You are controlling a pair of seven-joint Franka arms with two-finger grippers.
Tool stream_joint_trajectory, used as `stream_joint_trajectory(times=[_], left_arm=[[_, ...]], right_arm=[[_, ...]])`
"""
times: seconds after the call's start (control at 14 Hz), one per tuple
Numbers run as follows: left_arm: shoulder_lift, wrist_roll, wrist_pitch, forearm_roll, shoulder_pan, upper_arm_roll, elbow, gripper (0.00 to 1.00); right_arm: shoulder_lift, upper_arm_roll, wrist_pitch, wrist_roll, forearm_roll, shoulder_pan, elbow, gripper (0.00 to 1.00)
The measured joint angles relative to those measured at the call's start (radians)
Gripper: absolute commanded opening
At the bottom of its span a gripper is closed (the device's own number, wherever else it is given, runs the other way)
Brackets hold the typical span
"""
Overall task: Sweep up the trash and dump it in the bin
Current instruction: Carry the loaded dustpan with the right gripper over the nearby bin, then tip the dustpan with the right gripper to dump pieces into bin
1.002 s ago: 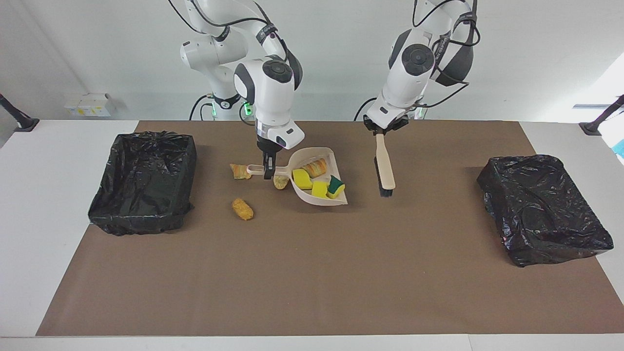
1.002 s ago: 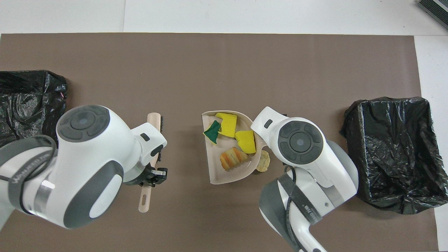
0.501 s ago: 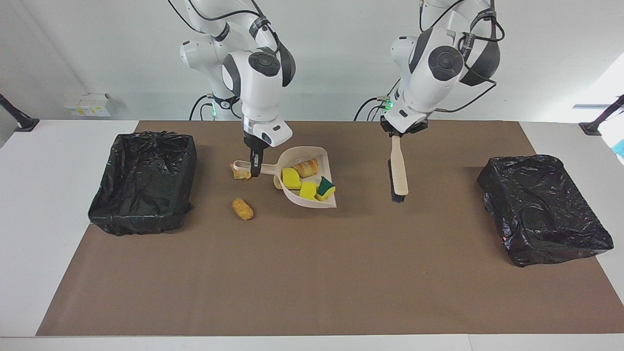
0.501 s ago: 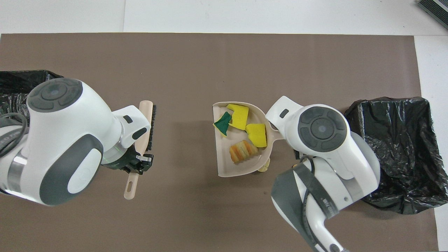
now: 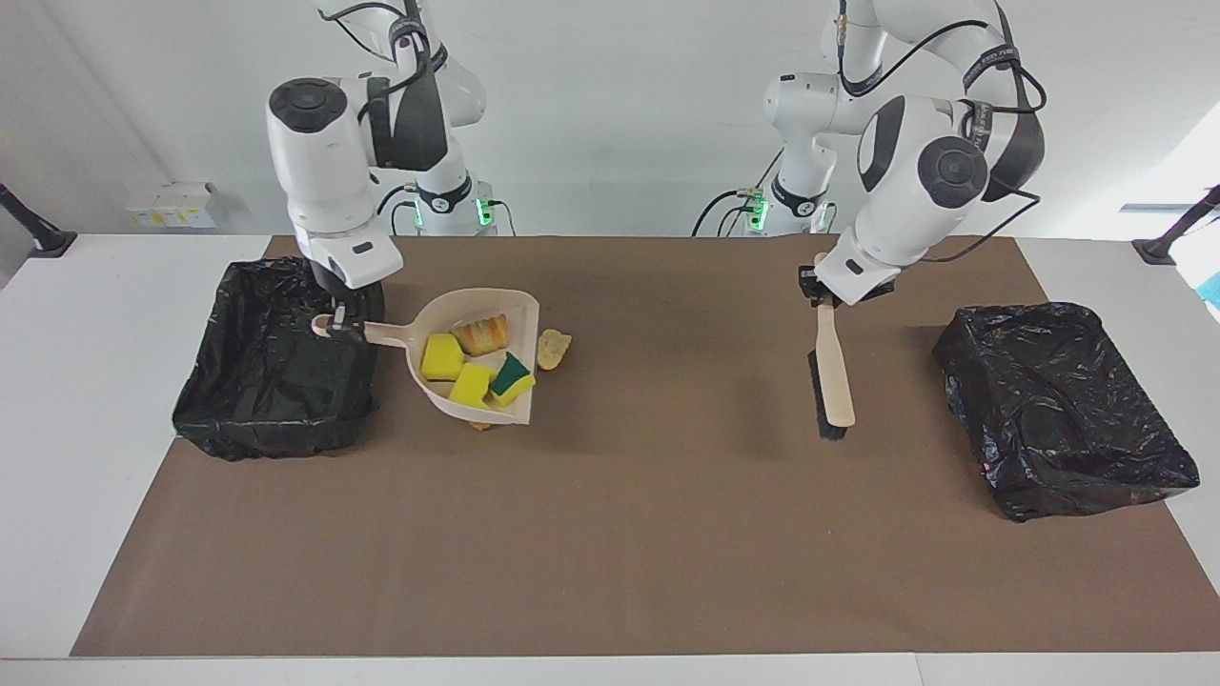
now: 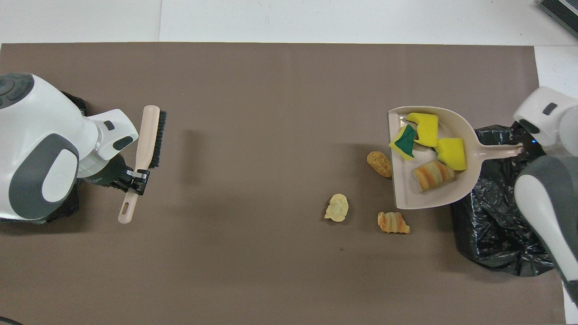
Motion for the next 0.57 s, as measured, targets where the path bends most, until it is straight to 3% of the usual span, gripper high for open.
stream_joint_trajectory(times=[0.29,0.57], left_arm=[[-0.009,-0.001,0.084,0.0,-0.003,-0.018,-0.093,0.0],[-0.042,-0.179,0.117,0.0,-0.124,-0.032,-0.137,0.0]], right_arm=[[0.0,-0.006,0.002,-0.212,-0.029,-0.19,0.016,0.0],[-0.005,-0.003,0.004,-0.187,-0.285,-0.208,0.014,0.0]])
